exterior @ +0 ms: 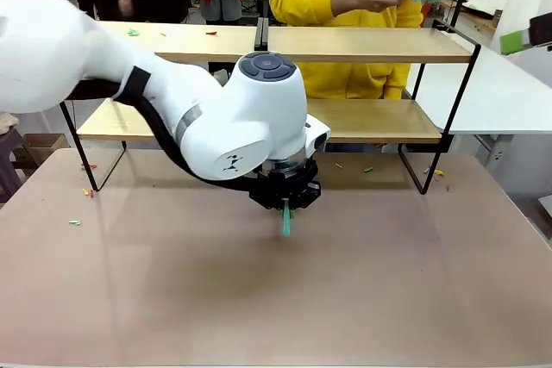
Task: Clean the shelves.
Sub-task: Clean another randomly selected level of the Shelf with the Duster.
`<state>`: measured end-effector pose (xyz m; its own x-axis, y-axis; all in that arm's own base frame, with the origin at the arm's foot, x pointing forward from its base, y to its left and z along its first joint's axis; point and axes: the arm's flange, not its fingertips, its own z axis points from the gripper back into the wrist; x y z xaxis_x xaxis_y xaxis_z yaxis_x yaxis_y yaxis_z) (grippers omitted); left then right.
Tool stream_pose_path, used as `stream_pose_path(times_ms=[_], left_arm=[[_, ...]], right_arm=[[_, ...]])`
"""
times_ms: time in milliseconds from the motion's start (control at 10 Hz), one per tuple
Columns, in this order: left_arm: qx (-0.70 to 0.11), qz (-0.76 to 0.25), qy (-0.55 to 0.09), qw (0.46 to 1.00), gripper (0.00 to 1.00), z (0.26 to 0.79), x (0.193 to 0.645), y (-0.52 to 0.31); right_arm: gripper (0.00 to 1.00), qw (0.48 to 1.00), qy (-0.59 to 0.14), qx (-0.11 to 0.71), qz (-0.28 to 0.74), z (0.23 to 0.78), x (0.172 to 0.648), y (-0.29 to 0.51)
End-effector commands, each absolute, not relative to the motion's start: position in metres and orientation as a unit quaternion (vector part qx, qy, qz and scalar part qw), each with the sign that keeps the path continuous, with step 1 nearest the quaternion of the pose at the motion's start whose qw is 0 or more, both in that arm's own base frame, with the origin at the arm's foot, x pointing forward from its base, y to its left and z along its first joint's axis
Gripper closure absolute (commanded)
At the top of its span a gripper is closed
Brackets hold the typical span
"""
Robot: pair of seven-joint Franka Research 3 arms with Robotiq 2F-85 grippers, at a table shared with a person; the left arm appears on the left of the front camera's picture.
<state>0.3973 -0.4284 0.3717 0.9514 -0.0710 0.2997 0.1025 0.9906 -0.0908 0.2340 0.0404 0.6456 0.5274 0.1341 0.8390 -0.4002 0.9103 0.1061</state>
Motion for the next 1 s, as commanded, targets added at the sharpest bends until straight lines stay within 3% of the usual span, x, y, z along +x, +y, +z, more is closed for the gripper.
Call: stream_pose_path(times_ms=[0, 400, 600, 900], left_arm=[[-0.039, -0.033, -0.146, 0.988, 0.87, 0.366, 0.416, -0.452], [-0.058, -0.058, -0.133, 0.988, 0.87, 0.360, 0.447, -0.464], [-0.099, -0.104, -0.117, 0.983, 0.87, 0.357, 0.457, -0.467], [-0.097, -0.181, -0.085, 0.975, 0.87, 0.351, 0.466, -0.473]], right_arm=[[0.00, 0.861, -0.461, 0.148, 0.155, 0.646, 0.234, 0.040], [0.00, 0.861, -0.461, 0.148, 0.155, 0.646, 0.234, 0.040], [0.00, 0.861, -0.461, 0.148, 0.155, 0.646, 0.234, 0.040], [0.00, 0.861, -0.461, 0.148, 0.155, 0.646, 0.234, 0.040]])
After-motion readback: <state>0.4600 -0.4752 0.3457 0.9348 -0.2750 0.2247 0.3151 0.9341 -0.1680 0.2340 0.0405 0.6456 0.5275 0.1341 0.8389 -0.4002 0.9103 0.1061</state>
